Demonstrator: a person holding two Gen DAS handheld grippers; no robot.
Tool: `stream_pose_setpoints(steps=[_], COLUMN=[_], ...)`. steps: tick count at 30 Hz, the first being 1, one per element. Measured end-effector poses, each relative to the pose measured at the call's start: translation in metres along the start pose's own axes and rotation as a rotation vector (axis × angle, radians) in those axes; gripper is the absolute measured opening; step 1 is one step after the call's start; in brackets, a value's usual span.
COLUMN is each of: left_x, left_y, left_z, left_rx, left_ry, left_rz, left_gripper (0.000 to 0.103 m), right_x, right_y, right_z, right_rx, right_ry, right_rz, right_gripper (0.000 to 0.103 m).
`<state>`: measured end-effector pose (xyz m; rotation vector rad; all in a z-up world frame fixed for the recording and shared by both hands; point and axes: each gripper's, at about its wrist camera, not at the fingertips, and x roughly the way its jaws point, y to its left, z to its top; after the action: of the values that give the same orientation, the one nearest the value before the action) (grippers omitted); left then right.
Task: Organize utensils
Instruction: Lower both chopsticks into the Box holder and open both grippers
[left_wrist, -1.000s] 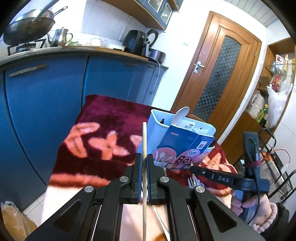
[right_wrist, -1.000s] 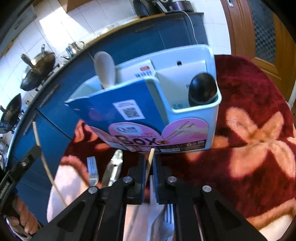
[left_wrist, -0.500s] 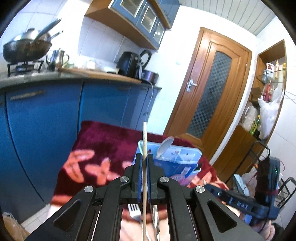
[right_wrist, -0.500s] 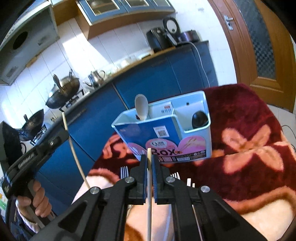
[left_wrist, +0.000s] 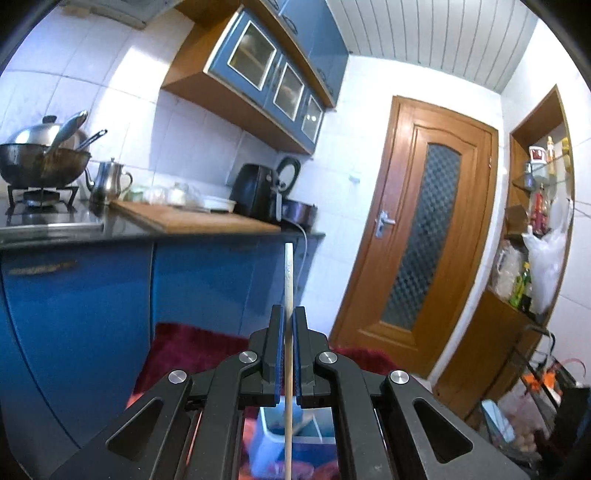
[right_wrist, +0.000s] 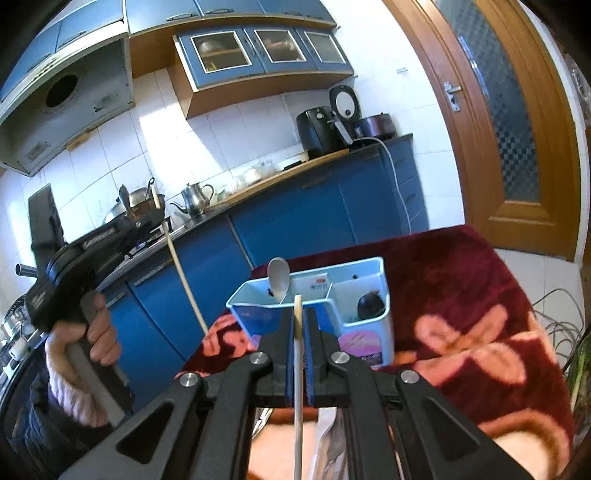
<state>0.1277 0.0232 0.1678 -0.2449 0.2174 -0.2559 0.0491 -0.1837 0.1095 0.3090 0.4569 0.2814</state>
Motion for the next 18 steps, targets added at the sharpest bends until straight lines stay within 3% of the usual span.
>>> stream_pose_setpoints(steps=[8,18], left_x=[0.034,0.073], left_y=[-0.005,0.010], left_z=[0.006,-0.038], left_rx=[0.024,0.003], left_ry=[-0.069,0.039], left_rz=[0.043,0.055], left_gripper=[0.004,0.004], right_x=[0.001,0.011], right_y=[-0.013,-0.013], right_z=[0.017,0.056], right_rx=[-0.017,-0.073], right_ry=[-0.048,-0.199], right_rz=[-0.026,-0.096], right_gripper=[0.006,0.006])
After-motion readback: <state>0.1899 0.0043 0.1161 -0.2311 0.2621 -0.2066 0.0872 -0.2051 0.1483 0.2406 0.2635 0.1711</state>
